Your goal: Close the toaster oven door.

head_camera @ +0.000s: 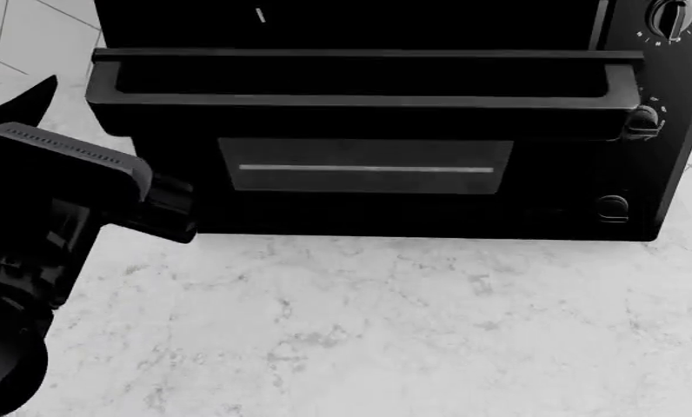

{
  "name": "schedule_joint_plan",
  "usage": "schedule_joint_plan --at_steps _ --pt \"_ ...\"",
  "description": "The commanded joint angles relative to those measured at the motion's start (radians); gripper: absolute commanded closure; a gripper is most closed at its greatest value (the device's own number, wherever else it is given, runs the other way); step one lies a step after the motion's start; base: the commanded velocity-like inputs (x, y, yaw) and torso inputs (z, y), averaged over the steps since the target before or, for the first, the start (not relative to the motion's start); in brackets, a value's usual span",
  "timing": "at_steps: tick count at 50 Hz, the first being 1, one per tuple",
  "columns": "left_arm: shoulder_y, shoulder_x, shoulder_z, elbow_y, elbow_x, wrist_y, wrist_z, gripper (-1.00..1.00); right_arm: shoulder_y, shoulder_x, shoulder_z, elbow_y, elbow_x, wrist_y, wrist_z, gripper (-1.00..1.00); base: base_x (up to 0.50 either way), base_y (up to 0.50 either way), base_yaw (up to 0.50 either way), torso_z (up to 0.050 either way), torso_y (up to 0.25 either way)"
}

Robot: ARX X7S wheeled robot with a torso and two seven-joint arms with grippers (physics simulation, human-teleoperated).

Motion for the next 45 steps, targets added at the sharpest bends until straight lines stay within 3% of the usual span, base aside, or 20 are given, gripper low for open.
schedule_joint_plan --at_steps 1,45 --pt "-0.040 0.038 -0.006 -0.058 0.010 -0.029 -0.030 -1.00 -0.005 0.004 0.007 -0.002 0.006 -0.005 0.004 -1.00 0.00 0.00 0.00 0.000 0.000" --pt "-0.222 0.191 0.045 -0.454 0.127 0.056 -0.111 -1.00 -0.056 0.007 0.070 -0.001 -0.009 -0.009 -0.026 -1.00 0.00 0.00 0.00 0.000 0.000"
